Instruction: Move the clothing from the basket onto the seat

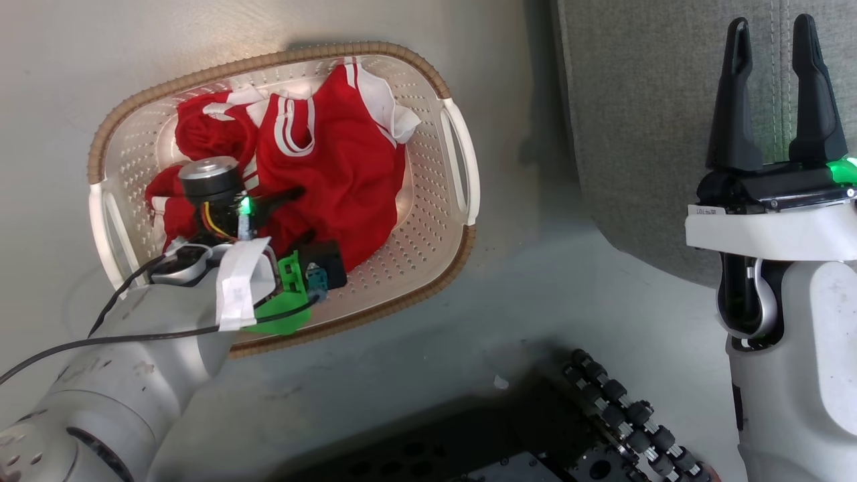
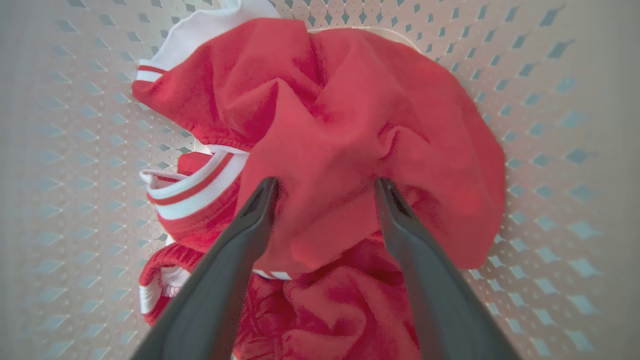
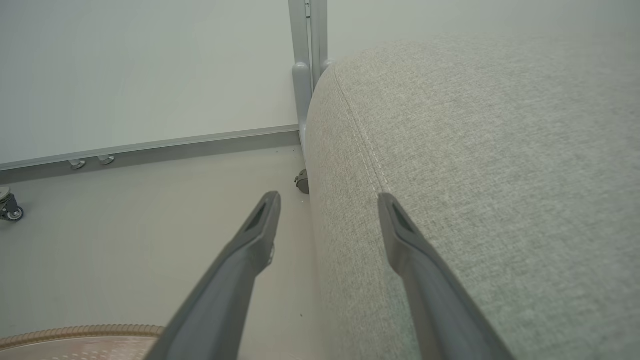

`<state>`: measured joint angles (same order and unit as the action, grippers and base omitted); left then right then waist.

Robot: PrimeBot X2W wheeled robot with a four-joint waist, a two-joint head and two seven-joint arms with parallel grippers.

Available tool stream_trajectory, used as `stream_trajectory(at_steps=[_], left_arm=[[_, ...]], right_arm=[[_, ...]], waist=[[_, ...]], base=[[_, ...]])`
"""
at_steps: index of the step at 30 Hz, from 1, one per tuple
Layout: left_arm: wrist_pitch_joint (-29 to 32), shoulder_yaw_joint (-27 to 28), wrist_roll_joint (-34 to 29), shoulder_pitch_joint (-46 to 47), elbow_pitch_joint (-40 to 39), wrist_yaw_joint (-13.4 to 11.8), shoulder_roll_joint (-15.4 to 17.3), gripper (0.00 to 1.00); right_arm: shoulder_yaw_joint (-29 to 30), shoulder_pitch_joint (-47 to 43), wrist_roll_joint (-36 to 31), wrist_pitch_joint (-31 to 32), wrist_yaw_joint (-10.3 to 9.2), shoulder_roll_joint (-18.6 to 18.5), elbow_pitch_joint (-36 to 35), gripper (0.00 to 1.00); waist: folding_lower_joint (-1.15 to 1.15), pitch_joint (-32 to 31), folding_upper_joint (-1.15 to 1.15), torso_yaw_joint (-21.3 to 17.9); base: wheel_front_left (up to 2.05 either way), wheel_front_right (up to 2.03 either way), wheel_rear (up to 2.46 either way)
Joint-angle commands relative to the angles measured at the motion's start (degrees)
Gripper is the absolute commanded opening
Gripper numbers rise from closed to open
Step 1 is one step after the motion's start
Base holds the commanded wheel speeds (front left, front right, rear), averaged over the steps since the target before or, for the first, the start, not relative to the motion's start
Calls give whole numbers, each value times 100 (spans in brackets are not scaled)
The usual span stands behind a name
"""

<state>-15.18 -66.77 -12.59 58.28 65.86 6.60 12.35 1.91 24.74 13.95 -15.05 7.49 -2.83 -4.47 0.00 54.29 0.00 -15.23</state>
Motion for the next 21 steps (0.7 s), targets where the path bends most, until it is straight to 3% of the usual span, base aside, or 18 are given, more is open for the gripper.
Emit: stream_trajectory(at_steps=[1, 2, 3, 6, 21], left_arm=[[3, 27, 81, 136, 113, 25, -30, 100], [3, 34, 128, 147, 164, 35, -68, 100], [3, 75, 258, 124, 219, 54, -106, 69], [4, 134, 497, 143, 235, 80, -130, 0], [2, 197, 1697, -101, -61, 93, -309, 0]], right_arm=[[6, 73, 26, -20, 1, -11, 9, 100], [10, 79, 38, -20, 1, -11, 12, 100], [12, 94, 50, -20, 1, -11, 14, 100], [-5, 140, 56, -20, 1, -11, 9, 100], [12, 70, -131, -19, 1, -13, 161, 100]], waist=[[0, 54, 0, -30], [0, 65, 0, -34], [0, 78, 0, -36], [0, 106, 0, -33], [0, -375, 0, 261]], base=[[0, 0, 0], [0, 0, 0], [0, 0, 0], [0, 0, 0], [0, 0, 0]])
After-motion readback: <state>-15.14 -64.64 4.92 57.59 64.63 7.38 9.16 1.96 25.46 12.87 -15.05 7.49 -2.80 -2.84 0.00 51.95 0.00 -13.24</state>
